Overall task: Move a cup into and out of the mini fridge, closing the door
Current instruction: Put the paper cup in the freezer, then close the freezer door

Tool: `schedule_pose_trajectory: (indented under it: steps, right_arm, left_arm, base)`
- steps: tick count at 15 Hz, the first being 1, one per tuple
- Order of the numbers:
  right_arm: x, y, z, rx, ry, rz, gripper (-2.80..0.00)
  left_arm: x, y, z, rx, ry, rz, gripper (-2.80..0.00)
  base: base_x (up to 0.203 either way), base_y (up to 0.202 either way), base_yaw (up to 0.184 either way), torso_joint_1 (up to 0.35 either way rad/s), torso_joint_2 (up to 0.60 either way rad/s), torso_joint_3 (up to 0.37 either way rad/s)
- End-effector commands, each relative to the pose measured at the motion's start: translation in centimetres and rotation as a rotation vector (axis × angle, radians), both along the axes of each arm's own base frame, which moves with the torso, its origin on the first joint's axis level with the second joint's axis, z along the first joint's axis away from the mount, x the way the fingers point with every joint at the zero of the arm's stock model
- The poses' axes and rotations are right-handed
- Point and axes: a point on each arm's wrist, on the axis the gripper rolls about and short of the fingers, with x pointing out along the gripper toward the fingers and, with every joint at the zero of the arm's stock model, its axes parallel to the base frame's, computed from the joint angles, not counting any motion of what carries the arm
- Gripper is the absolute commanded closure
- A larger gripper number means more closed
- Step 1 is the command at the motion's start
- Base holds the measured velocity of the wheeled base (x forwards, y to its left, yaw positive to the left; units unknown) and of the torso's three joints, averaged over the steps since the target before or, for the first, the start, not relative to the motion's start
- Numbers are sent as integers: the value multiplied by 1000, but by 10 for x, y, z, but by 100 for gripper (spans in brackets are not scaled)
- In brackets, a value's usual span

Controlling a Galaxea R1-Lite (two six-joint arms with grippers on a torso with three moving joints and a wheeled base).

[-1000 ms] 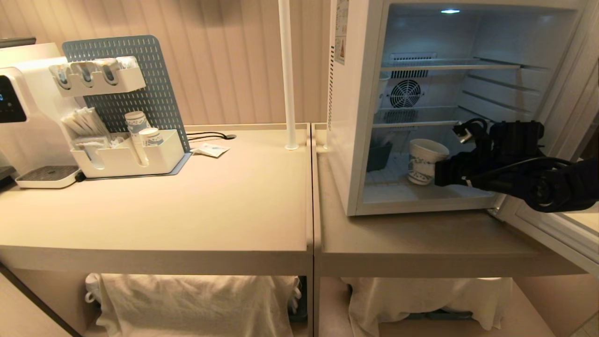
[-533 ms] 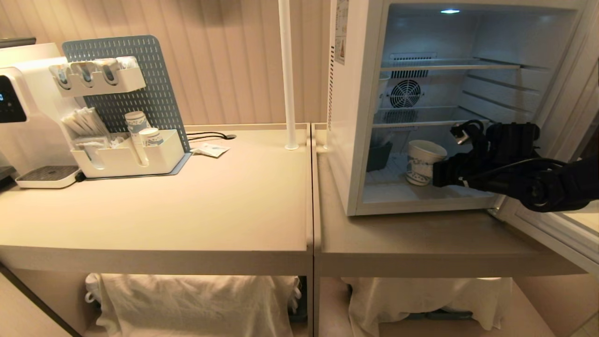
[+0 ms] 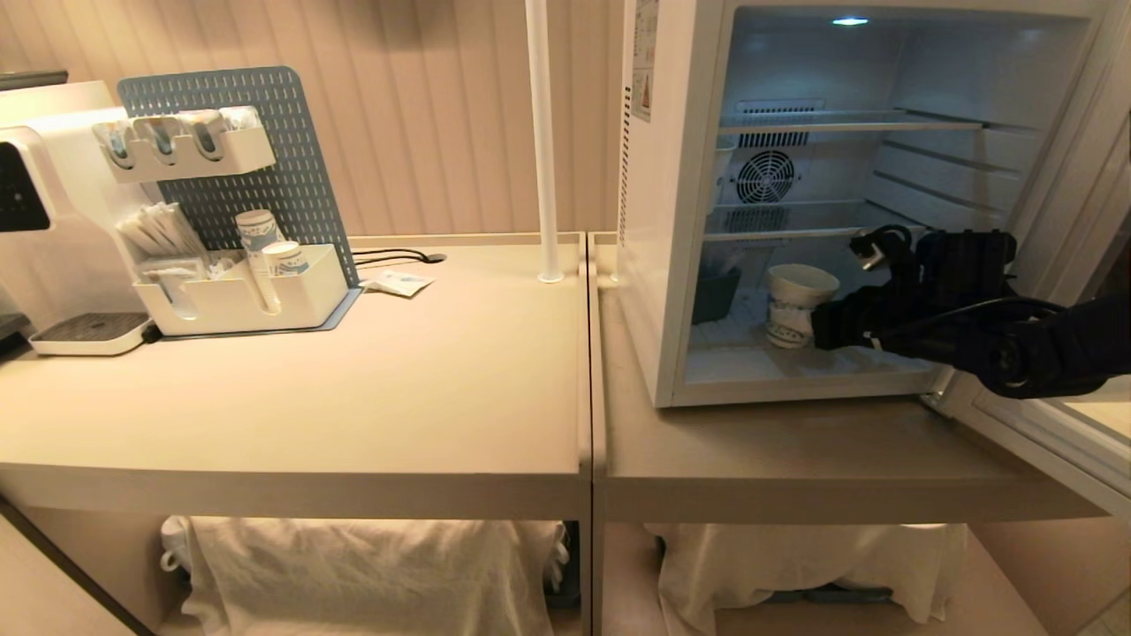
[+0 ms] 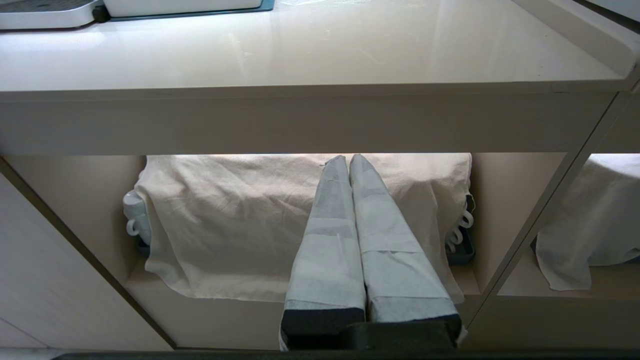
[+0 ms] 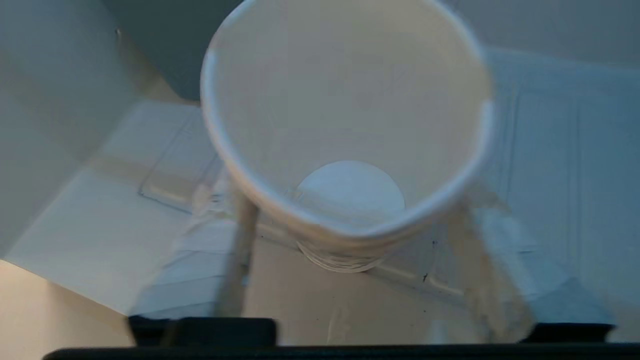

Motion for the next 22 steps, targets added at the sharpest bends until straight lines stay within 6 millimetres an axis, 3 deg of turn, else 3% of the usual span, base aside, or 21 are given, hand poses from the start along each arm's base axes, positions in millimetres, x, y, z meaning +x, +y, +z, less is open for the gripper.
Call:
schedule_pose_trajectory:
  steps: [1,9,14,15,16,22]
  right_arm:
    - [-3,0,2,1,-3,5,-280]
    - [-21,0,16,11,3,5,-280]
    - [-69,-1,43,19,127,47,-280]
    - [-83,-1,49,21,139,49,-96]
    - [-98,-1,55,24,148,49,0]
    - [-187,-2,86,13,178,36,0]
  left_arm:
    - [0,0,0,0,0,-1,0]
    - [0,0,0,0,0,1,0]
    - [0,0,0,0,0,1,0]
    - [0,0,0,0,0,1,0]
    - [0,0,0,0,0,1,0]
    - [0,0,0,0,0,1,0]
  base:
    - [0,0,0,0,0,0]
    - [0,0,0,0,0,0]
    - [0,0,0,0,0,0]
    - [0,0,0,0,0,0]
    - [0,0,0,0,0,0]
    - [0,0,0,0,0,0]
